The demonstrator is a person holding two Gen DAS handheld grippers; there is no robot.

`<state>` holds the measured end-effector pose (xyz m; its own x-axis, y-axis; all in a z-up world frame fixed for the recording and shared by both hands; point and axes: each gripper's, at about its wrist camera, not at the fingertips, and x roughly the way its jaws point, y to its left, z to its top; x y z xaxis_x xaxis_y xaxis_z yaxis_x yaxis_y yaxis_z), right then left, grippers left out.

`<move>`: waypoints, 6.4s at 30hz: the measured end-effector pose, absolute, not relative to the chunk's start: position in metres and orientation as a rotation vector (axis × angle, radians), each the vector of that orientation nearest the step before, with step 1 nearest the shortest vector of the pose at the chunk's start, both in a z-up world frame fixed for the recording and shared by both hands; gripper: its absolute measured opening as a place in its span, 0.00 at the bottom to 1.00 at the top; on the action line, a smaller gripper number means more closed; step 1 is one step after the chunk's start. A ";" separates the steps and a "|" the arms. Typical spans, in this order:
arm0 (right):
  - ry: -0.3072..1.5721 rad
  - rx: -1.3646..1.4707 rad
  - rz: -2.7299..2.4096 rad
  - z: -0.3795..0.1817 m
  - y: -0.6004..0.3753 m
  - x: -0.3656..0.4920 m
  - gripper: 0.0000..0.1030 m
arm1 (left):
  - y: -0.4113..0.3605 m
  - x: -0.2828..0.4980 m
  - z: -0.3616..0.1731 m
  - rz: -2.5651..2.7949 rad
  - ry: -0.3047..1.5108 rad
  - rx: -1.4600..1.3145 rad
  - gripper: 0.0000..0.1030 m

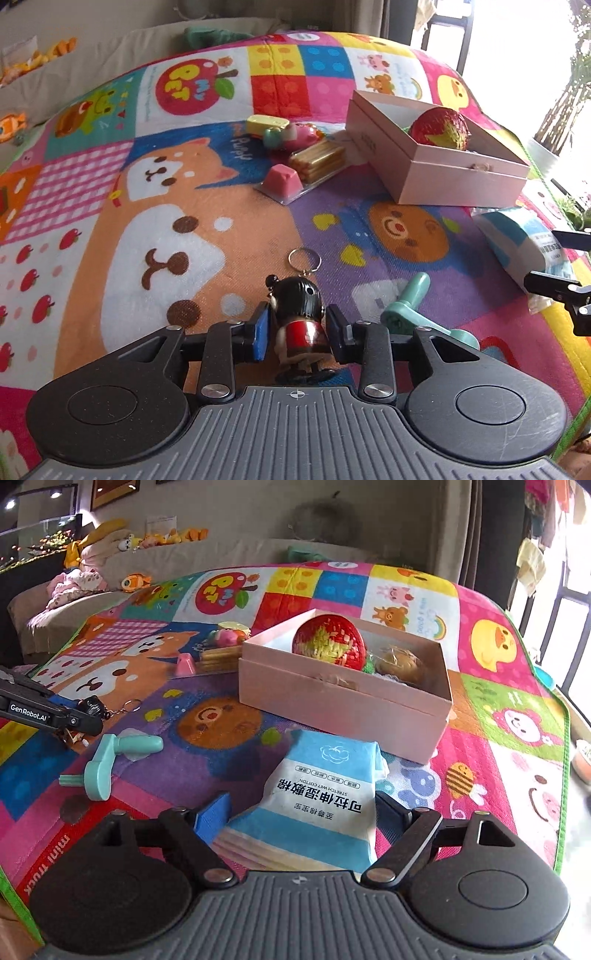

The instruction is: Organize objects

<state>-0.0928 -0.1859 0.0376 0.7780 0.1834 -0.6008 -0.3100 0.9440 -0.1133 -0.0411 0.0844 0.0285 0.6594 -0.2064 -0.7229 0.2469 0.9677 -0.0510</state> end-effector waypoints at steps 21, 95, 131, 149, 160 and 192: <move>0.822 0.047 0.403 0.050 -0.222 -0.075 0.50 | 0.050 -0.081 0.053 -0.506 0.851 0.040 0.33; 0.760 -0.182 0.655 0.069 -0.138 -0.055 0.81 | 0.092 -0.015 0.033 -0.290 0.734 -0.268 0.32; 0.704 0.242 0.393 0.014 -0.236 -0.035 0.90 | 0.056 0.142 0.031 -0.341 0.836 -0.184 0.39; 0.705 0.210 0.232 0.014 -0.234 -0.034 1.00 | 0.067 -0.063 0.050 -0.370 0.710 0.126 0.40; 0.693 0.269 0.147 0.012 -0.245 -0.034 1.00 | 0.035 -0.084 0.057 -0.506 0.664 0.125 0.41; 0.737 0.160 0.126 0.010 -0.230 -0.030 1.00 | 0.006 -0.083 0.041 -0.522 0.678 0.181 0.50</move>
<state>-0.0304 -0.2303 0.0104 0.7340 0.1698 -0.6576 -0.0575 0.9803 0.1890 -0.0826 0.0060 0.0407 0.6572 -0.4002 -0.6388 0.5151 0.8571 -0.0071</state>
